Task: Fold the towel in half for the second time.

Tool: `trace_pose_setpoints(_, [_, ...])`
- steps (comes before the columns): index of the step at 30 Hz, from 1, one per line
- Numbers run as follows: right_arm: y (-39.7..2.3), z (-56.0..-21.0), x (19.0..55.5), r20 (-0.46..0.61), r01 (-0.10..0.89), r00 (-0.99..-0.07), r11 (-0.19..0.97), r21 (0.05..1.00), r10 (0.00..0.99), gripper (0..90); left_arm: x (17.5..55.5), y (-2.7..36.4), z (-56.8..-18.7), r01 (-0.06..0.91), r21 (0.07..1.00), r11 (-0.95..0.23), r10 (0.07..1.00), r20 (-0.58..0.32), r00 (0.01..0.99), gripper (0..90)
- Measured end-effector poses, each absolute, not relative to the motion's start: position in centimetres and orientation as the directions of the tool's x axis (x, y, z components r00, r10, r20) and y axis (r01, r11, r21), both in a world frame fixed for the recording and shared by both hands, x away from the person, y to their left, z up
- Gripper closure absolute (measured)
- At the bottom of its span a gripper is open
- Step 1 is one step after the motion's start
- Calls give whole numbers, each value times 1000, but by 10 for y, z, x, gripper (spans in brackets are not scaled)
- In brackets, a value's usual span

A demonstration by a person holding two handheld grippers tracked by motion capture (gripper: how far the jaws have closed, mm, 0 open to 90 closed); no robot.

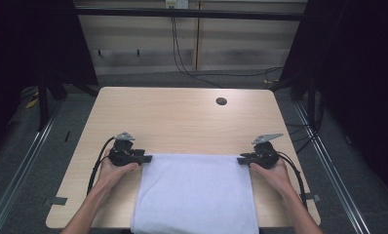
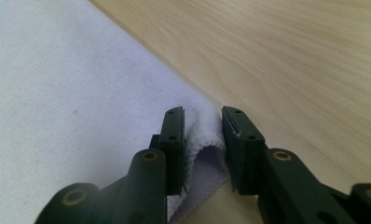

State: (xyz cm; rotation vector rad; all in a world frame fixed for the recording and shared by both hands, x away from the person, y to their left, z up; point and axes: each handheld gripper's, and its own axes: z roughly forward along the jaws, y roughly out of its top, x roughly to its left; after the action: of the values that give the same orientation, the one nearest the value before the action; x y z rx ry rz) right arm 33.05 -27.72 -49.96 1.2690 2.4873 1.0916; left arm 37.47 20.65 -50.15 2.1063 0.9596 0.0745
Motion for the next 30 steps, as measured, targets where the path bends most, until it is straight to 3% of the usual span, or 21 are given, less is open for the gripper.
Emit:
trace_pose_setpoints(4, [-278, -501, 330, 224, 660, -631, 362, 658, 743, 799, 374, 208, -502, 613, 687, -390, 636, -280, 719, 552])
trace_pose_setpoints(11, [-279, -501, 326, 243, 666, -631, 355, 656, 737, 842, 372, 207, -503, 605, 684, -407, 633, -266, 727, 754])
trace_pose_setpoints(16, [-284, -486, 326, 295, 666, -616, 283, 690, 730, 855, 371, 208, -497, 607, 685, -403, 636, -267, 724, 836])
trace_pose_setpoints(30, [-281, -436, 348, 212, 566, -656, 286, 773, 724, 862, 385, 216, -451, 555, 777, -297, 632, -276, 725, 857])
